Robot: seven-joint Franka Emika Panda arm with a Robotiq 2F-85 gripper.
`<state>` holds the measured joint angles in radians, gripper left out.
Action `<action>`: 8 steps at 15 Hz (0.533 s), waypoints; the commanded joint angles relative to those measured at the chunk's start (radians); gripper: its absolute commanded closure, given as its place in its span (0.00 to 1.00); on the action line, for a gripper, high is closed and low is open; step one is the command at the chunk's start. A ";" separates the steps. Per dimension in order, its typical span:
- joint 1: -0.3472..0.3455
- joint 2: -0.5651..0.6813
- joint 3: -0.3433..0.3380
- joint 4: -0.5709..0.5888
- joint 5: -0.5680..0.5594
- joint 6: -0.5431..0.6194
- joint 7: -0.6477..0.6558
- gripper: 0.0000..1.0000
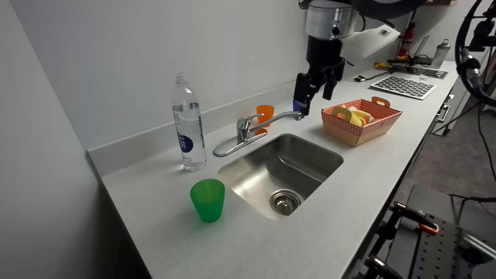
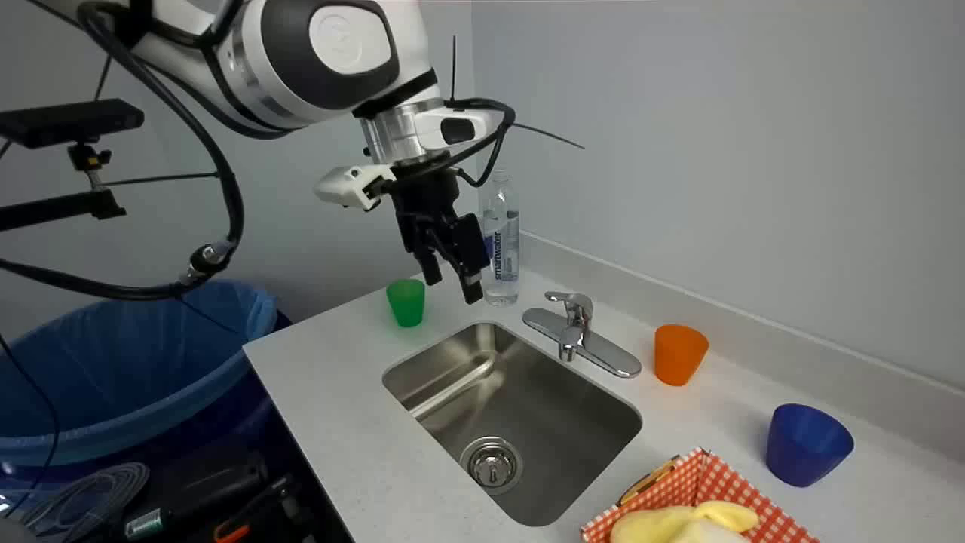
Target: Push the faucet to the left
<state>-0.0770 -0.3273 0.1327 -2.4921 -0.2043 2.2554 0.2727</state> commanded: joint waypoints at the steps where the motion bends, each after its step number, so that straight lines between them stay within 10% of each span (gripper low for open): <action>1: 0.016 0.001 -0.016 0.002 -0.006 -0.003 0.004 0.00; 8: 0.016 0.002 -0.016 0.002 -0.006 -0.003 0.004 0.00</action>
<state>-0.0770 -0.3263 0.1327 -2.4922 -0.2043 2.2554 0.2727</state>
